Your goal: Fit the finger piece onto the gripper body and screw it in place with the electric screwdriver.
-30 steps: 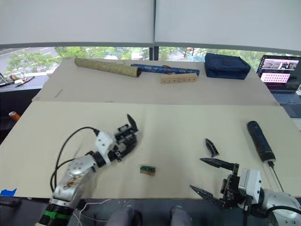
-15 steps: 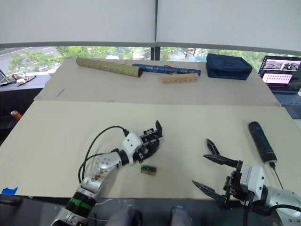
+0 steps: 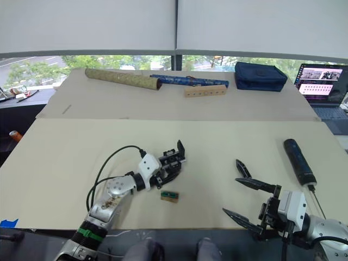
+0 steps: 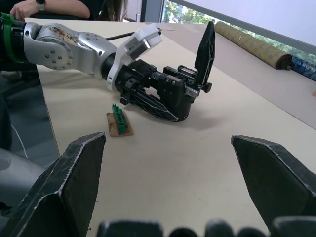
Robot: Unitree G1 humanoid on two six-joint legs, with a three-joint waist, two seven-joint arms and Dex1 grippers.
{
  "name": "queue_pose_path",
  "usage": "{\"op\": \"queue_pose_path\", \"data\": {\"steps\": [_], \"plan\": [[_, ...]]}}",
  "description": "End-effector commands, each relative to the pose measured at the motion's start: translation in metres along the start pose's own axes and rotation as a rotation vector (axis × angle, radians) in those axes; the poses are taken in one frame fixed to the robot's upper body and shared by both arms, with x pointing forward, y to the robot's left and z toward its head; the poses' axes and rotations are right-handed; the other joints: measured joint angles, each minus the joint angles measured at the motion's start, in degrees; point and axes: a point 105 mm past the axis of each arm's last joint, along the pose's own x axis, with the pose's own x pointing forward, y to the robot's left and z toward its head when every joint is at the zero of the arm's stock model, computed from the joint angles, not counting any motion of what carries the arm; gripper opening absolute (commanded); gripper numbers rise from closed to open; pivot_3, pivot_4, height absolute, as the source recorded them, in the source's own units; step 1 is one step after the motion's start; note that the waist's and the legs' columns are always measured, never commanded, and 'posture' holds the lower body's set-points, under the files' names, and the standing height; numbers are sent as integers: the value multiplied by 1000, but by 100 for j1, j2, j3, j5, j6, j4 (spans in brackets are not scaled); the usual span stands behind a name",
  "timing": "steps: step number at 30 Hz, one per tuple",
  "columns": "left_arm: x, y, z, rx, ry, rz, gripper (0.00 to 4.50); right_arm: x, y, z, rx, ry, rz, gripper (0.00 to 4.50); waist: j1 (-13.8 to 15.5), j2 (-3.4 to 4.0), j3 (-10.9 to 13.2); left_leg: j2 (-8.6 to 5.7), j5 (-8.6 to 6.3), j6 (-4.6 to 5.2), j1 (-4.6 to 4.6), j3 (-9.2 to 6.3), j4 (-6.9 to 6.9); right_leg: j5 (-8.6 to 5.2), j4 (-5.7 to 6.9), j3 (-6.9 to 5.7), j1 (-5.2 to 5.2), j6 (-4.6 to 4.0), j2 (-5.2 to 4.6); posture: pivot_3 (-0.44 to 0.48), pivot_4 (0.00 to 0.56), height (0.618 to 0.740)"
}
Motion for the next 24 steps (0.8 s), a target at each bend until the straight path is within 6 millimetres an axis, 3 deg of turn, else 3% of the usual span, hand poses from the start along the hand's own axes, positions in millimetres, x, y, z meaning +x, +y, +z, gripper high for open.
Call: {"op": "queue_pose_path", "data": {"steps": [1, 3, 7, 8, 13, 17, 24], "plan": [[-9, 5, -10, -26, 41, 23, 2342, -2, -2, 6, -39, -20, -13, 4500, -20, 5, -3, 0, 0, 0, 1, 0, 0, 0, 0, 1, 0, 0, 0, 0, 150, 740], [-11, 5, -11, -34, 48, 20, 2342, -1, -3, 5, -38, -22, -13, 4500, -37, 6, -4, 0, 0, -1, 2, 0, -1, 0, 0, 1, 2, 0, 0, 0, 150, 740], [-15, 8, -14, -78, 54, 37, 4304, 0, -3, 4, -35, -25, -10, 4500, -49, 8, -5, 1, 0, -2, 3, 0, -1, 0, 0, 2, 2, -1, 1, 0, 150, 740], [-18, 10, -15, -75, 62, 40, 4448, 0, -2, 3, -34, -25, -8, 4500, -49, 8, -5, 1, 0, -2, 3, 0, -1, 0, 0, 2, 2, -1, 1, 0, 150, 740], [-40, 18, -24, -80, 109, 24, 4448, 0, -3, 2, -29, -28, -13, 4500, -60, 14, -8, 2, -1, -5, 7, 0, -3, -1, 0, 4, 2, -2, 2, 0, 150, 740], [-55, 28, -17, -64, 92, -10, 4448, 1, -1, 0, -25, -35, -18, 4500, -53, 17, -10, 5, -2, -11, 11, 0, -6, -5, 1, 4, 1, -8, 3, 0, 150, 740], [-68, 37, -14, -21, 126, -243, 4448, 3, 7, -2, -7, -41, -23, 4500, -29, 21, -8, 3, 0, -15, 3, 2, -6, -6, 2, 1, -4, -10, 2, 0, 150, 740]]}}
